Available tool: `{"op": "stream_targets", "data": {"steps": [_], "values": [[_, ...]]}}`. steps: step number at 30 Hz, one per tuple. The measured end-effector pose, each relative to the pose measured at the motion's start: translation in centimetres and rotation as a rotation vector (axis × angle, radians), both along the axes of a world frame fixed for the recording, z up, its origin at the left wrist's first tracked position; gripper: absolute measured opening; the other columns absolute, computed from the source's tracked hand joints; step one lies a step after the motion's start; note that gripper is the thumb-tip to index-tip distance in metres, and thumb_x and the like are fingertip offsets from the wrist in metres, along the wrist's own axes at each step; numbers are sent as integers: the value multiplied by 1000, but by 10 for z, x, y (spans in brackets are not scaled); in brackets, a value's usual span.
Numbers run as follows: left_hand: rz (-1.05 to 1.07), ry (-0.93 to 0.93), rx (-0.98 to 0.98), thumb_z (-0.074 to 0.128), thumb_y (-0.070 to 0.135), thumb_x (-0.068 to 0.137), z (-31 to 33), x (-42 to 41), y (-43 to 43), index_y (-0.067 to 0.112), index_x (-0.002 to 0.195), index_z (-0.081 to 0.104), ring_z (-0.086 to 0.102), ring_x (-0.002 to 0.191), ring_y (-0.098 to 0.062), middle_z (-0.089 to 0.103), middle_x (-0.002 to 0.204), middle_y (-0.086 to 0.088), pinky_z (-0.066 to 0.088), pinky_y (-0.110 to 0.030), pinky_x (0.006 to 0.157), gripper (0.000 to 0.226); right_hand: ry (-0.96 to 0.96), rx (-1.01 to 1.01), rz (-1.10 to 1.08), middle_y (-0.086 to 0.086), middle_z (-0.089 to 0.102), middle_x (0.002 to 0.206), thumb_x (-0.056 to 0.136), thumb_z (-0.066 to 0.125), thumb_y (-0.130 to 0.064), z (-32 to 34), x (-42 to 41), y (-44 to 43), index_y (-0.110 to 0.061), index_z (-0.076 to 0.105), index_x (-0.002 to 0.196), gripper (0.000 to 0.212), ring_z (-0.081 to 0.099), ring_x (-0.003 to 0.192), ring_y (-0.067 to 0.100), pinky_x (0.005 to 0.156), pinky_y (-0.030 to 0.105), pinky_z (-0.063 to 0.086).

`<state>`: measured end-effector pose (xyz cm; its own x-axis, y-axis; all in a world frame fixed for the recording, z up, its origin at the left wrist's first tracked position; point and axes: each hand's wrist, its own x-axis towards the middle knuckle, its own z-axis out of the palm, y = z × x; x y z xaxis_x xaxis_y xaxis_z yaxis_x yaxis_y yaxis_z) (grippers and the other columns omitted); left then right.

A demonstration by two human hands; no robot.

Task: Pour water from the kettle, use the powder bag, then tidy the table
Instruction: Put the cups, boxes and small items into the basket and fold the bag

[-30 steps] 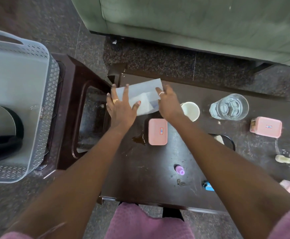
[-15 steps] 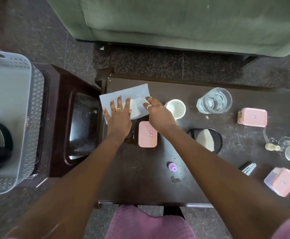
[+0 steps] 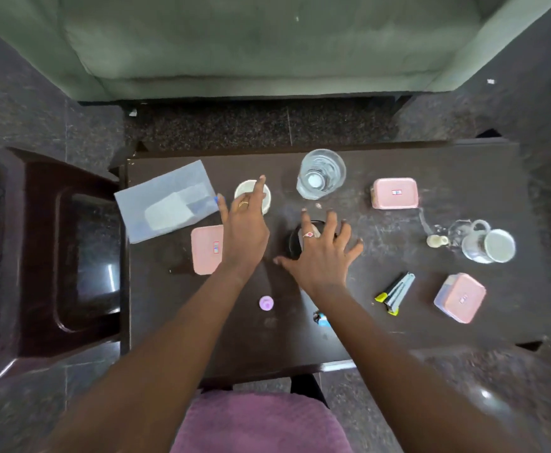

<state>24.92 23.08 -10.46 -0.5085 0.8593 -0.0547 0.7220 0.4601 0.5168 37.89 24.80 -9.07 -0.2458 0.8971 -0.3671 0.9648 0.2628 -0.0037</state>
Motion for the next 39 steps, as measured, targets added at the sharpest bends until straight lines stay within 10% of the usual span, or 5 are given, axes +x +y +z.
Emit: {"op": "stream_targets", "data": {"steps": [9,17,39], "values": [[-112,-130,100,55,11,89,12,46,55,9,140,33,42,127,-29,52,135,-12,22,-43,114,56,253,-193,-56,10,29,124,59,79,-37,4,39,35,-38,23,138,97,33,112,33,71,40,47],[-166,-79,-197,82,43,60,11,56,117,11,147,11,11,143,-32,12,155,-15,14,-42,116,117,267,-146,-170,13,28,131,59,81,-36,10,78,108,-35,23,139,99,34,115,37,75,43,47],[53,-261,-334,80,17,64,9,80,136,23,143,22,27,130,-36,19,149,-9,44,-46,93,98,241,-225,-87,13,24,139,61,84,-29,-6,60,189,-34,16,143,107,29,126,36,84,49,49]]}}
